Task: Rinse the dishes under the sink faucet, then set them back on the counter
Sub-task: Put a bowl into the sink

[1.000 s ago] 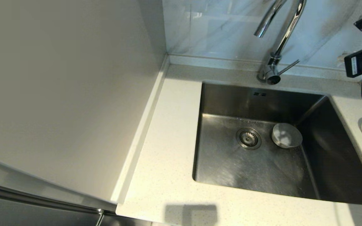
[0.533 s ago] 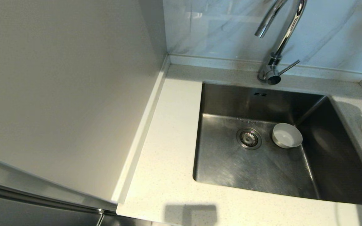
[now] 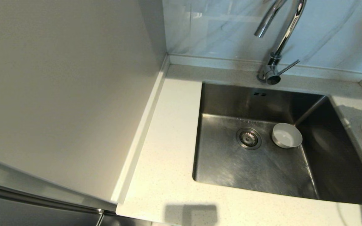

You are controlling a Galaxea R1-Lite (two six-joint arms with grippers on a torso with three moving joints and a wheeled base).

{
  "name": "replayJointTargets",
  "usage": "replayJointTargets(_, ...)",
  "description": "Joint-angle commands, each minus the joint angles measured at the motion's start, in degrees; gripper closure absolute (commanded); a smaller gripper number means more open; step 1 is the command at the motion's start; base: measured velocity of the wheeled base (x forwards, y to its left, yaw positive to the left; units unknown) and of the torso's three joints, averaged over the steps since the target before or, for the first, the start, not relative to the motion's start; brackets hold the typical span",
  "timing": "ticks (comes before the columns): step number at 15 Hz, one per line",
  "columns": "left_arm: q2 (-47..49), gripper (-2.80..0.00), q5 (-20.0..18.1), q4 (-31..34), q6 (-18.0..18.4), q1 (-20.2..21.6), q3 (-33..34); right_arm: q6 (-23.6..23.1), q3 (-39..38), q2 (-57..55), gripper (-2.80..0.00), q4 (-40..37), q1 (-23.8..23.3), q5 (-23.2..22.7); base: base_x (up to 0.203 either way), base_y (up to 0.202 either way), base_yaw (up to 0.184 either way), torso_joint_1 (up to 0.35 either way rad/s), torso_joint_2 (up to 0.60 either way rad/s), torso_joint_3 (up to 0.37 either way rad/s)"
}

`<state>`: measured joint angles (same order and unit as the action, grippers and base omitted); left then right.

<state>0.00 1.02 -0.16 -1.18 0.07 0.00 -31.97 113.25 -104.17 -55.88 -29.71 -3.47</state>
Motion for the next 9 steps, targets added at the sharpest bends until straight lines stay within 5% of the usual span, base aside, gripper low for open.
replayJointTargets(1,-0.18,0.00,0.04,-0.02,-0.05,0.01,0.00,0.02,-0.06,-0.94,-2.80,0.52,-0.09,-0.24,0.000,0.000,0.000,0.000,0.00,0.000)
replayJointTargets(9,-0.18,0.00,0.04,-0.02,-0.04,0.01,0.00,0.19,-1.92,-6.43,-2.80,3.81,-0.56,2.11,0.000,0.000,0.000,0.000,0.00,0.000)
